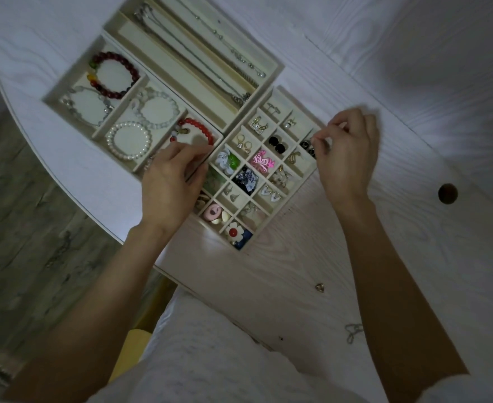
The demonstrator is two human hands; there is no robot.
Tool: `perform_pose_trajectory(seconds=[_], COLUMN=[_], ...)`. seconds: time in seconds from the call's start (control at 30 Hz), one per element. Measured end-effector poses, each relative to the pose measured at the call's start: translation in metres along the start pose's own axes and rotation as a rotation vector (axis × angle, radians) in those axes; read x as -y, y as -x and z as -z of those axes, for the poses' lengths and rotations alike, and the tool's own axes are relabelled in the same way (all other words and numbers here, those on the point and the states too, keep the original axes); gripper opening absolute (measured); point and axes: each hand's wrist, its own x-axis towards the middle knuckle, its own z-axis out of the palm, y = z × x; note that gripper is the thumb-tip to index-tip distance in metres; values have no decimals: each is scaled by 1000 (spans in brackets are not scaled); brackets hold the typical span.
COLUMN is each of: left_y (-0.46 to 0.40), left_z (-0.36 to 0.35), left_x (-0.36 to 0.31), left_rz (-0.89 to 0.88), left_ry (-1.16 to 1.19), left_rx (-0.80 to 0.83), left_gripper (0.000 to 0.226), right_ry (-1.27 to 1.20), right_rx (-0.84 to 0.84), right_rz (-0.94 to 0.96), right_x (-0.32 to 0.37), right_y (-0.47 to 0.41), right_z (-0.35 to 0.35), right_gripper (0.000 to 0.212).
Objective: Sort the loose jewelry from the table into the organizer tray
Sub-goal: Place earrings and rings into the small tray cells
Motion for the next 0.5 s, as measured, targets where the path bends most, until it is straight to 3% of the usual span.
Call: perform_pose_trajectory(seconds=[0.37,0.5], left_y=[0,1], left_z=[1,0], left_x=[1,2], left_rz=[-11,-6], left_ry=[12,3], left_rx=[4,5], left_gripper=[24,24], right_ry=[-171,-85], right_rx=[6,-33], right_rz=[-92,-89], right_x=[-6,-3], right_y=[11,9], right_z=[-3,0], right_gripper=[14,12])
